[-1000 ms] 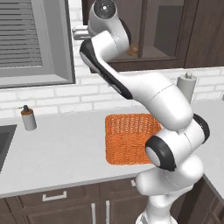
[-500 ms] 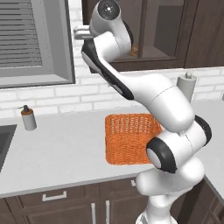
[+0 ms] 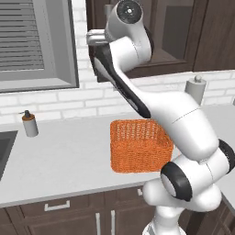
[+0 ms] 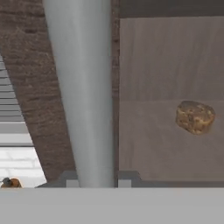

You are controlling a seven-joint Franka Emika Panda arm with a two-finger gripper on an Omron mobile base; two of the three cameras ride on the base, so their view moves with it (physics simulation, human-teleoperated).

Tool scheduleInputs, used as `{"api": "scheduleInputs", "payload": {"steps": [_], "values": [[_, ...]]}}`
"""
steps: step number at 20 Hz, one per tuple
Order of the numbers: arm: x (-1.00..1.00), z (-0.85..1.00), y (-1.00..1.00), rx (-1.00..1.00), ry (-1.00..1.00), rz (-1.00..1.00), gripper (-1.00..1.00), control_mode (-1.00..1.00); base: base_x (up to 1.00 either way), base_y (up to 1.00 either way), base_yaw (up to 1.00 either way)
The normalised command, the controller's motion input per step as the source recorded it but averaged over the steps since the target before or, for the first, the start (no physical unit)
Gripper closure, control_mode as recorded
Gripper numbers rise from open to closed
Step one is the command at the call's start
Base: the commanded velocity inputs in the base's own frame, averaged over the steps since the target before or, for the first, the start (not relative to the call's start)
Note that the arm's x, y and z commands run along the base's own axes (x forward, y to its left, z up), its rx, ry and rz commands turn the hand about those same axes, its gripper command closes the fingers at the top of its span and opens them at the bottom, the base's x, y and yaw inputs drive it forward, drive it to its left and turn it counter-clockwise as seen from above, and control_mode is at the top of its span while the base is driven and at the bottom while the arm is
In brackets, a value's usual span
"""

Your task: Open the cabinet, pick up the bread from the cabinet and place it in the basket. Then move the basket to the dining counter.

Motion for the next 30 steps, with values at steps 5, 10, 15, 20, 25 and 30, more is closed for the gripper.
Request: {"api": "scheduleInputs", "payload": {"steps": [5,10,15,20,25,30], "values": [[-1.00,0.01,-0.93,0.09,-0.09,0.13,1.00,-1.00,0.00,0.00,0.00],[-1.00,0.24,-0.99,0.09,0.01,0.16,1.00,-1.00,0.00,0.00,0.00],[-1.00,0.31,-0.99,0.01,0.16,0.18,1.00,-1.00,0.00,0.00,0.00],[-0.74,-0.10,-0.90,-0.03,0.25,0.06,1.00,-1.00,0.00,0.00,0.00],[-0.04,-0.34,-1.00,0.09,0.10,0.02,1.00,-1.00,0.00,0.00,0.00],[-0.39,-0.03,-0.03,0.00,-0.14,0.00,-1.00,-1.00,0.00,0.00,0.00]]}}
